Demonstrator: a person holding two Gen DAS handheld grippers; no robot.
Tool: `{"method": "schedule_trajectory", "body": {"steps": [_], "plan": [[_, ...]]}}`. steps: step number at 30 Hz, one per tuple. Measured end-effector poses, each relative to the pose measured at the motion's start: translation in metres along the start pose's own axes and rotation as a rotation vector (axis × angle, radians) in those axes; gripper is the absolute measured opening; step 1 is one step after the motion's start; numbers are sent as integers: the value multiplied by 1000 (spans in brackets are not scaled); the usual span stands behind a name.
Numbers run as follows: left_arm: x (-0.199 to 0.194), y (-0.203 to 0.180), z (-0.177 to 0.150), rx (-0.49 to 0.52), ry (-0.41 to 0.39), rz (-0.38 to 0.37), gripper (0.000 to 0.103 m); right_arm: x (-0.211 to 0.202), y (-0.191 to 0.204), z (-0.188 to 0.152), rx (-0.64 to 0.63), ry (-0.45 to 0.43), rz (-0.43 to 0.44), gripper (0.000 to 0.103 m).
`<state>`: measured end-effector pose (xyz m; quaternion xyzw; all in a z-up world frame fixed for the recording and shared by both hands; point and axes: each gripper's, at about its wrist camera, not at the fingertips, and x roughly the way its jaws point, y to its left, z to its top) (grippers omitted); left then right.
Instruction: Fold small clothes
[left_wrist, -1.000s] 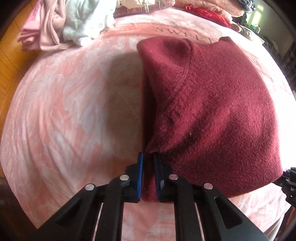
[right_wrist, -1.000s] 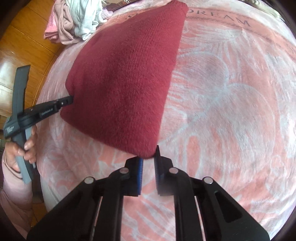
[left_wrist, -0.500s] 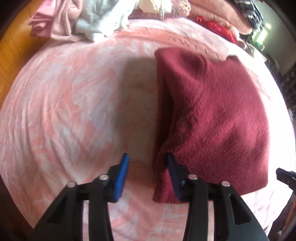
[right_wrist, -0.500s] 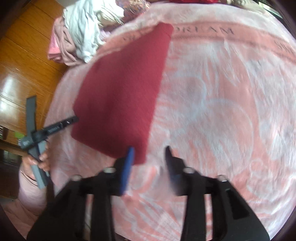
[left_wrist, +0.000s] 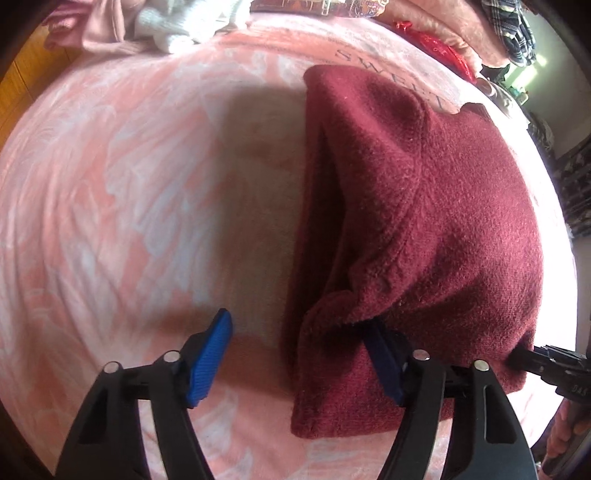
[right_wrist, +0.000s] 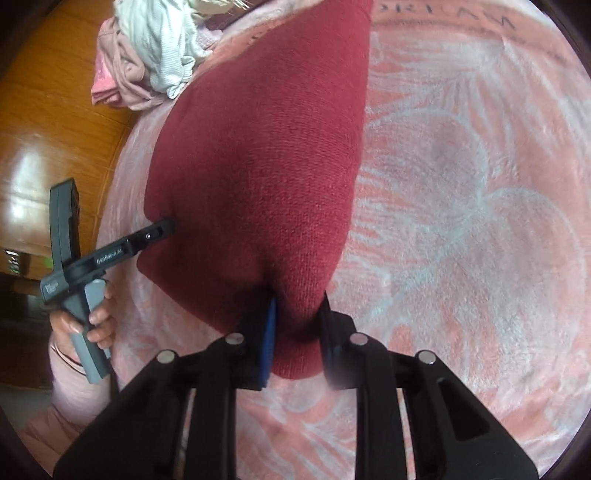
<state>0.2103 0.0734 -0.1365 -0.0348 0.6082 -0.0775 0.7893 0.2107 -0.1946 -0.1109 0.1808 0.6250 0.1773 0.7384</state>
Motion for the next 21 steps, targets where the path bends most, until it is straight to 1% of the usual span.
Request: {"method": "schedule_trajectory", "body": {"steps": [1,3,6,9,10,12,14,16,18,19,20,21], "plan": [[0,-1,-1,11,-8,6,70,-1,2,-2,-10,-8,-18,18],[3,-2,-2,22,-18,9,71,8,0,-5,-10,4,-49,18],[6,0,1,12,-14,-17,73,16,-6,-1,16,21,-36,19],[-1,1,0,10,-22,-32,73,8,2,-2,-12,3,-53,26],[-5,0,-2,10,-29,-28,72,5,4,-2,-15,0,-60,30],[-17,-5,-7,25,-54,-1,69,-6,9,-2,-22,-30,-66,31],[-30,-14,-13,52,-93,16,69,-16,14,-2,-34,-61,-81,34],[-40,-22,-17,68,-119,25,69,-26,20,1,-49,-94,-98,40],[-51,-30,-20,77,-150,25,71,-31,24,4,-66,-110,-119,43],[-56,-31,-23,80,-158,28,71,-32,26,6,-71,-111,-123,55],[-58,-33,-23,85,-164,31,71,-32,27,8,-75,-116,-121,64],[-60,-36,-24,93,-172,35,71,-31,29,10,-82,-121,-120,64]]}}
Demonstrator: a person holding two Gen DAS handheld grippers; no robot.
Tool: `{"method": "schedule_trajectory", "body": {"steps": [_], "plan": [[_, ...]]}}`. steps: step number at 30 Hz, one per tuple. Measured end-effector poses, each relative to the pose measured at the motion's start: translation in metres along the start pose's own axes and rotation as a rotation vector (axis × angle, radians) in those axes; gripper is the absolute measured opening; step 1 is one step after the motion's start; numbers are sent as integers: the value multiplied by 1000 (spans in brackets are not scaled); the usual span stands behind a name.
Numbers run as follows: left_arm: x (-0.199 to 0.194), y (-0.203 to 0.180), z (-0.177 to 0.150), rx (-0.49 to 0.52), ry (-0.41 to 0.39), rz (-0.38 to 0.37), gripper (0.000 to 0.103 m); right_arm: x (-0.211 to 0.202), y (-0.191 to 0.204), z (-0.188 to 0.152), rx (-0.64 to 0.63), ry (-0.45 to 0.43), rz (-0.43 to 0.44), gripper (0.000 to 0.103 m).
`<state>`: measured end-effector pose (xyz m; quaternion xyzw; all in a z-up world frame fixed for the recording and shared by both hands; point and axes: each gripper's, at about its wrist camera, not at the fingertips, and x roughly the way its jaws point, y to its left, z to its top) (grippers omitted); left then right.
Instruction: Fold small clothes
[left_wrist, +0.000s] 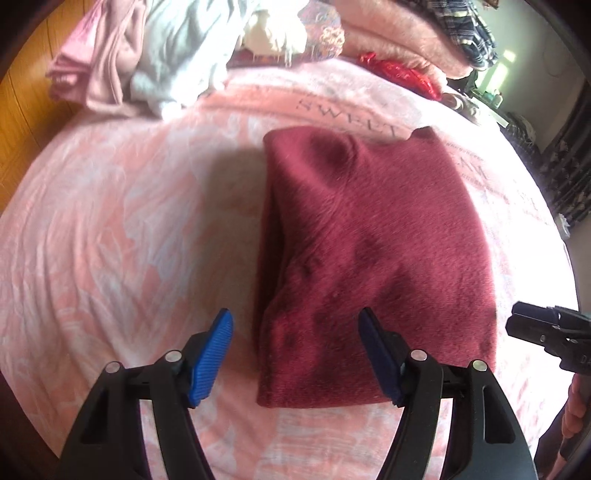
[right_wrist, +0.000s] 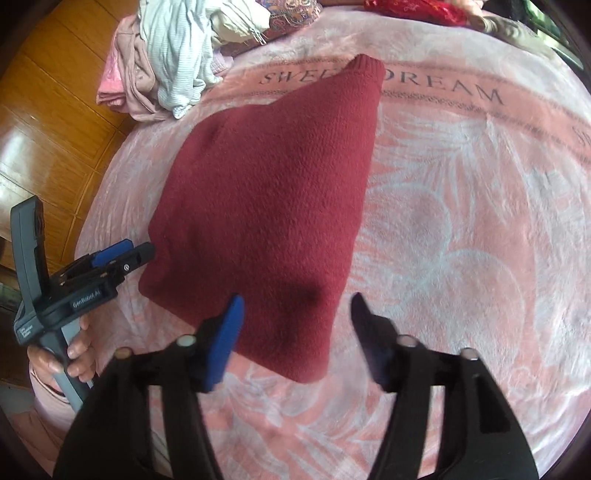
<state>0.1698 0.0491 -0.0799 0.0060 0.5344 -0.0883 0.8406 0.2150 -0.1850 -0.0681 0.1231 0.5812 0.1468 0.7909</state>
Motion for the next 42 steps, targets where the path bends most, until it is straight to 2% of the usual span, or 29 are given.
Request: {"method": "schedule_trajectory", "body": {"steps": [9,15,16,17,19,21,22,25,26,27,28,29,32,34,36,38,40,42], "plan": [[11,-8,13,24,-6,4,71,25,-10,16,26,28,2,63],[31,-2,16,36,12,27,71,47,-13,18,26,50,-22,55],[36,0,15,32,23,24,71,49,-14,18,22,52,-28,51],[42,2,15,31,36,19,69,52,-14,18,16,55,-39,47],[56,7,13,19,79,-23,64,57,-13,17,4,57,-56,46],[63,14,13,-12,106,-66,63,59,-14,17,9,63,-56,46],[63,16,14,-26,114,-81,63,57,-14,18,12,66,-48,47],[52,26,19,-60,122,-168,63,46,-14,19,29,62,1,62],[49,29,22,-63,117,-189,70,42,-14,21,33,57,25,67],[44,33,27,-70,104,-204,76,36,-14,24,32,43,40,67],[40,38,33,-75,89,-211,91,32,-15,27,29,33,36,71],[39,42,40,-79,82,-222,96,29,-16,32,30,25,26,77],[51,54,61,-91,104,-270,96,31,-22,49,42,28,41,80],[72,57,75,-110,173,-322,96,41,-28,61,62,50,75,85],[88,55,81,-112,218,-384,96,54,-33,70,77,72,85,85],[104,52,84,-114,245,-393,96,67,-34,79,77,94,86,86],[117,46,84,-108,271,-428,100,80,-38,81,92,120,133,87],[119,41,83,-96,268,-414,100,92,-44,83,112,136,176,89]]}}
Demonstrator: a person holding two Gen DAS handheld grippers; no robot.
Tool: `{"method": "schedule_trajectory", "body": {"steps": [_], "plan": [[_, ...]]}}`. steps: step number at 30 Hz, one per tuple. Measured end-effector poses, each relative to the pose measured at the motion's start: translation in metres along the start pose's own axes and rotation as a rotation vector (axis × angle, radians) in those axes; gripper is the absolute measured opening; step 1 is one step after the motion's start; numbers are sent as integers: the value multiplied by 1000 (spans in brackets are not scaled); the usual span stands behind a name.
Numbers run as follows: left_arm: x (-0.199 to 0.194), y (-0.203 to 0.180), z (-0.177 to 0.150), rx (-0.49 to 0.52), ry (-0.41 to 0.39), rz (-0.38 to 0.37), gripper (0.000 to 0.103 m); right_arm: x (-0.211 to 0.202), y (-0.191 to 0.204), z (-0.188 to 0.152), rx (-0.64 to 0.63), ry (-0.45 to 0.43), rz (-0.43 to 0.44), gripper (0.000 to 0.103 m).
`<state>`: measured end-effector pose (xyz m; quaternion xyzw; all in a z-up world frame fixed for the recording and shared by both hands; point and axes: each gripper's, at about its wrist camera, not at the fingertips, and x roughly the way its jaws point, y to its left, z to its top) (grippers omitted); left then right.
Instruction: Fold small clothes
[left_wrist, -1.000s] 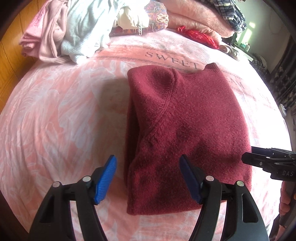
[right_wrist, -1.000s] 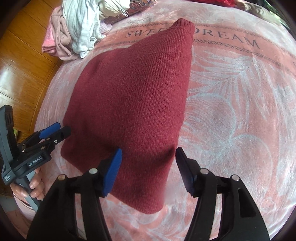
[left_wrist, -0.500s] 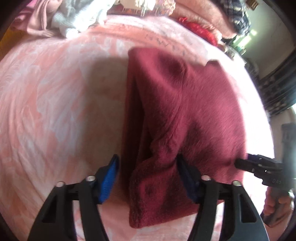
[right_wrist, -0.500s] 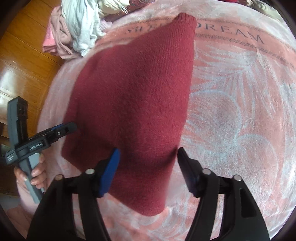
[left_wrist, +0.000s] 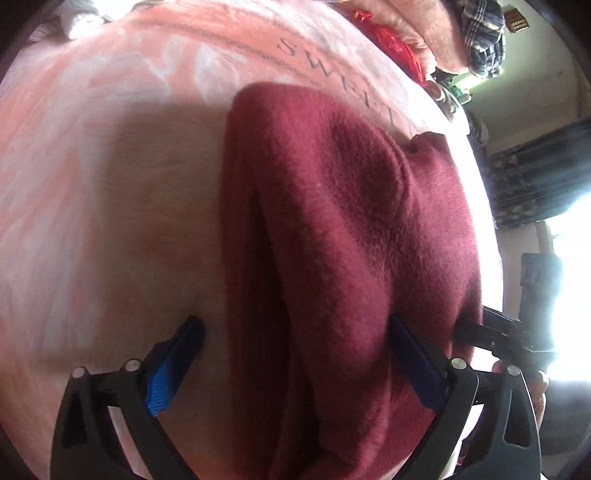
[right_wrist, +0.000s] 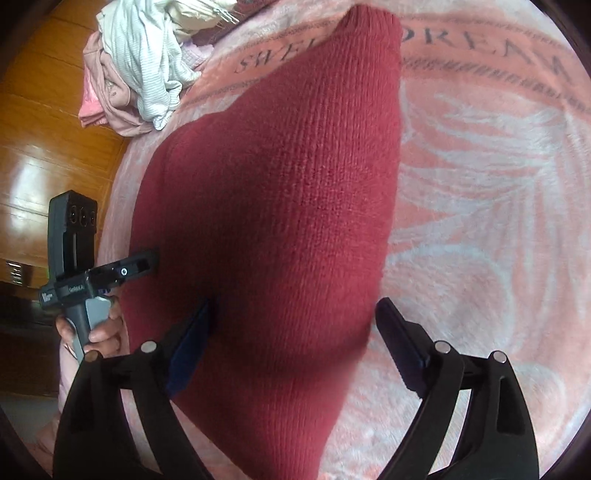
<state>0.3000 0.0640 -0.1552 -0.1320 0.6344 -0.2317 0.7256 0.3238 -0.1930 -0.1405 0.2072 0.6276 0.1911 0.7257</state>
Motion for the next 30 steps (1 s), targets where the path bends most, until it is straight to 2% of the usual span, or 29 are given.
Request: {"method": "schedule_trajectory", "body": {"steps": [2,3,4,5,7,8,14,16,22,26,30], "plan": [[0,-5,1,29,9,-37,96,7,-3,2,0,-1,35,89],[2,-7,0,31,26,-94,91,7,-1,2,-16,-5,42,87],[4,-9,-1,28,33,-110,78,7,1,2,-27,-7,50,77],[5,-12,-1,33,29,-94,65,7,2,3,-26,-9,45,68],[4,-14,-3,20,27,-126,49,0,2,1,-31,-26,58,54],[4,-15,-2,7,26,-138,44,-3,3,2,-28,-39,73,49],[-10,-44,-12,39,-30,-106,38,-32,3,-10,-45,-88,81,44],[-12,-63,-14,46,-32,-123,38,-51,-5,-15,-44,-112,69,44],[2,-159,-8,137,-65,-164,38,-134,-51,-38,-32,-185,-5,44],[33,-221,-4,173,-54,-189,38,-174,-95,-53,5,-228,-41,45],[89,-247,0,161,6,-153,39,-162,-149,-62,88,-193,-71,46]]}}
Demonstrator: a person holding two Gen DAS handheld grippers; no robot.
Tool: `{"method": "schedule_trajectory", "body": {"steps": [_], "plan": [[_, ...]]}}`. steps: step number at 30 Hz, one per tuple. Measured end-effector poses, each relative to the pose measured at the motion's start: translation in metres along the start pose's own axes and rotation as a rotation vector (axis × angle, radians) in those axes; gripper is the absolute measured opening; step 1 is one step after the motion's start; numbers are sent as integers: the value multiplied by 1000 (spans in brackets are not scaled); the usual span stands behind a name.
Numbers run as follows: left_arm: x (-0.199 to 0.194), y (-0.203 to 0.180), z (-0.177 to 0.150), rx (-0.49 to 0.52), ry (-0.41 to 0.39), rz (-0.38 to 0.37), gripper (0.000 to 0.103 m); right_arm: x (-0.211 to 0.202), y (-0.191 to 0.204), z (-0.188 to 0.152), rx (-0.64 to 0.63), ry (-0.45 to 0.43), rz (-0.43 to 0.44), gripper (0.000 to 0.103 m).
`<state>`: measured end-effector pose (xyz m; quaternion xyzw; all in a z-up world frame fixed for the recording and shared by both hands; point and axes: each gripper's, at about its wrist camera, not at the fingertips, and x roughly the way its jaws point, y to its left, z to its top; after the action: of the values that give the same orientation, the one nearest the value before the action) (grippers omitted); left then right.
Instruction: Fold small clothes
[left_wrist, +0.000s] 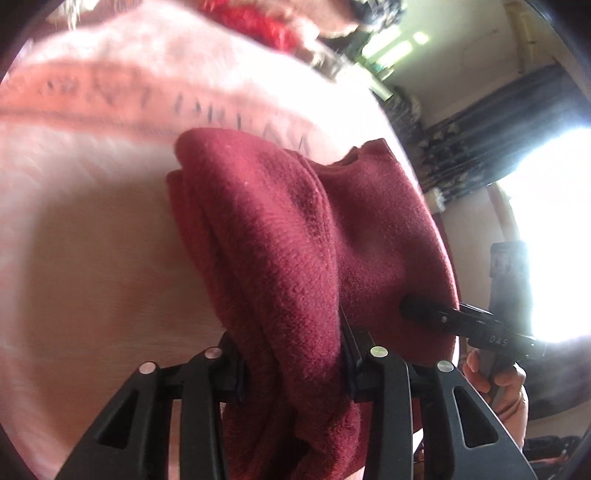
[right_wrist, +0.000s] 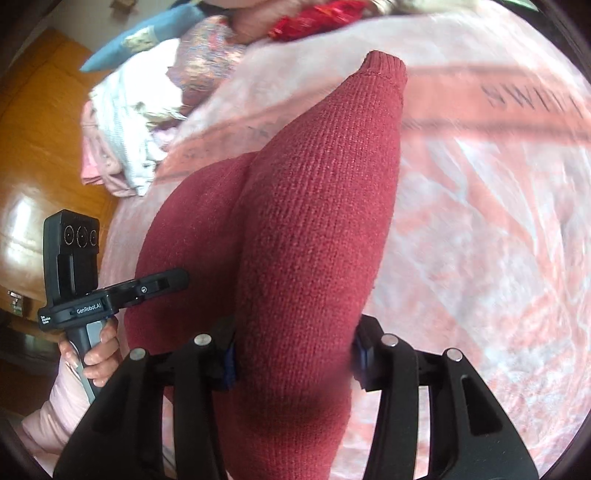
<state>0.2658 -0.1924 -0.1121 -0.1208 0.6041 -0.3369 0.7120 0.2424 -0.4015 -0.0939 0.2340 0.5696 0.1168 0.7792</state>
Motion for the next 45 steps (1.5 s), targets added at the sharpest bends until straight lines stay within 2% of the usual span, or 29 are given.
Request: {"method": "schedule_trajectory", "body": {"steps": [1,3,6,8,12,16,18,19,20,22,24,25,27,31,33,35,37,38,40,42,45], "plan": [[17,4,0,-17,29,23,40,9,-13,-4,25,21,-6,48],[41,15,-2,-58,53,43,48,25,-35,-14,83,31,39,54],[44,26,-1,-94,55,-3,52,24,-39,-23,102,-14,89,59],[39,25,-2,-96,57,18,56,20,-36,-28,91,-20,79,67],[13,3,-15,-64,1,100,66,-2,-37,-52,79,-40,82,71],[-14,-12,-48,-16,-82,196,86,-26,-50,-86,92,-28,103,71],[-14,-21,-66,8,-108,273,86,-32,-50,-106,78,-11,83,71],[-18,-19,-75,11,-115,298,86,-33,-48,-110,77,-2,79,68],[-19,-18,-82,12,-116,311,86,-32,-48,-116,81,9,79,56],[-24,-7,-101,7,-119,347,84,-27,-47,-122,93,21,94,42],[-15,-4,-108,11,-114,404,77,-28,-49,-127,91,-2,82,35],[-10,4,-108,10,-96,406,76,-26,-51,-129,98,-4,75,32],[2,10,-106,-7,-91,407,76,-17,-57,-134,129,0,69,31],[5,9,-108,24,-111,446,77,-13,-66,-139,181,-17,106,31],[2,9,-109,17,-115,442,77,-20,-58,-141,147,-35,64,36],[-5,7,-111,3,-121,436,78,-31,-46,-146,113,-58,-20,56],[-17,5,-118,-25,-140,438,81,-43,-35,-151,79,-92,-114,66],[-21,4,-120,-34,-148,454,86,-49,-29,-155,66,-108,-162,76],[-32,1,-129,-51,-167,489,87,-60,-19,-165,52,-128,-259,89],[-38,-6,-136,-50,-180,516,91,-69,-8,-175,24,-147,-305,90],[-45,-20,-146,-16,-157,555,95,-80,3,-191,-1,-162,-353,92]]}}
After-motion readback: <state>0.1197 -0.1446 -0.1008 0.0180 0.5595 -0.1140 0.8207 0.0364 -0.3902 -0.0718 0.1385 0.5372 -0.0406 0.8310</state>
